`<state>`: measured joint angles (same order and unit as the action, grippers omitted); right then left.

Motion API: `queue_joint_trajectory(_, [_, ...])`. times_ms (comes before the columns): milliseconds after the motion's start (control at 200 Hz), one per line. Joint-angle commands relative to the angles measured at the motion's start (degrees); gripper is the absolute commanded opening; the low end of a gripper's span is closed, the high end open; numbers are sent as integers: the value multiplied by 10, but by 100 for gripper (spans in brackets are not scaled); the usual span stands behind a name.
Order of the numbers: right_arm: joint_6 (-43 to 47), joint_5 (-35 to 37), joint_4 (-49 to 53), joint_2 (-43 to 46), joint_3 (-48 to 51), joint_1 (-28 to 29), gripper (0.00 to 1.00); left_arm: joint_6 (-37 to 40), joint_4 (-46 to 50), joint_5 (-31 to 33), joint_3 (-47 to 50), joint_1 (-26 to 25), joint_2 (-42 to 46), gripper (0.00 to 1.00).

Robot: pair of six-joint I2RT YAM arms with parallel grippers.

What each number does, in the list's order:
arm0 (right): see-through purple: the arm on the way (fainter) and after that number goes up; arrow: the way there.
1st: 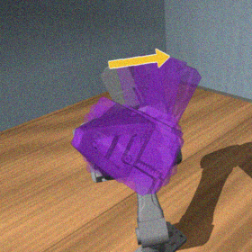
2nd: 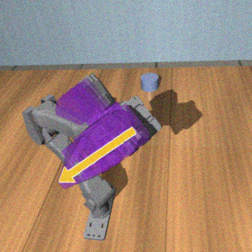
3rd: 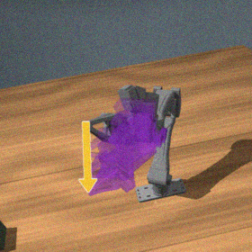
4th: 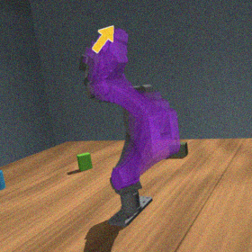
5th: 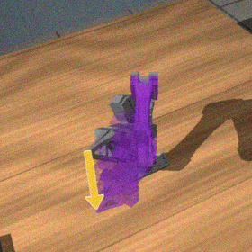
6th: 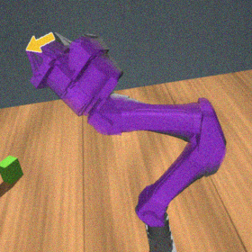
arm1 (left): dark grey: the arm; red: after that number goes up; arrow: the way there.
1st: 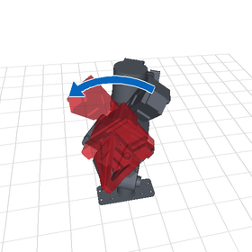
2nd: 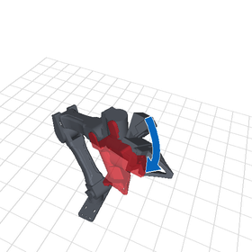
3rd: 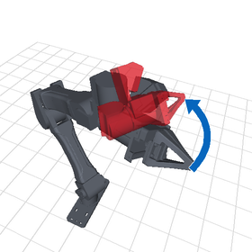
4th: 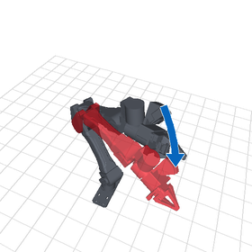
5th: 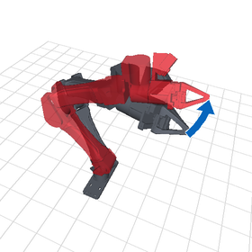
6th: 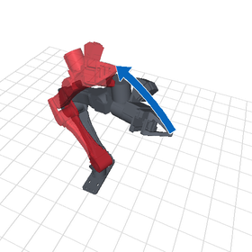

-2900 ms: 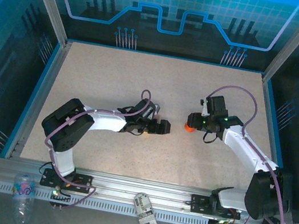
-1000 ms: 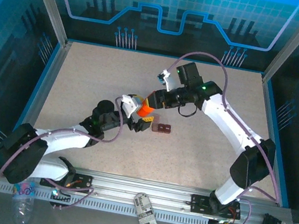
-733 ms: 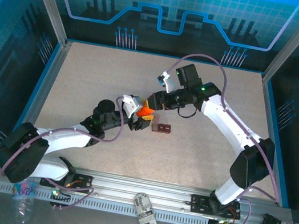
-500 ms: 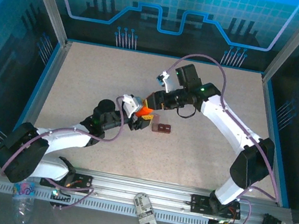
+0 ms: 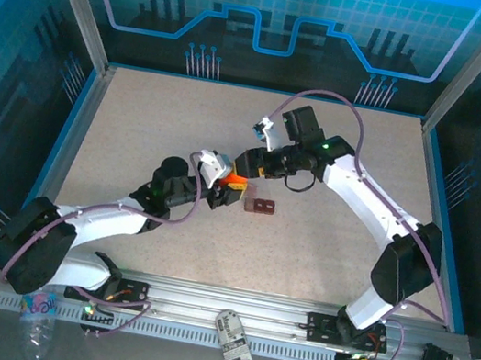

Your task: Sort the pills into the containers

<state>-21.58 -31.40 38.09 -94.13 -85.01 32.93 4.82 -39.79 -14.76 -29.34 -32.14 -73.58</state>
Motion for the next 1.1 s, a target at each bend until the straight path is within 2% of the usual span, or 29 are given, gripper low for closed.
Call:
queue_joint_trajectory(0, [-12,12,-20,42,17,-11,73,-15,16,8,-20,-3,30,0])
queue_joint_trajectory(100, [-31,19,-40,85,51,-35,77,-3,33,4,-18,-3,45,0])
queue_joint_trajectory(235, [-77,43,-80,149,112,-72,78,16,77,-8,-29,-2,59,0])
queue_joint_trajectory(390, [-160,173,-119,229,176,-91,80,38,97,8,-31,-4,72,0])
queue_joint_trajectory(450, [-182,194,-141,245,188,-92,81,46,107,4,-34,-4,72,0])
queue_joint_trajectory(575, [-182,181,-145,221,161,-81,83,46,122,-11,-44,-4,67,0])
queue_joint_trajectory(881, [-160,189,-148,147,106,-9,85,44,123,-10,-53,-12,53,0])
queue_joint_trajectory(1091, [-171,172,-168,131,112,10,81,41,104,-8,-47,-14,42,0])
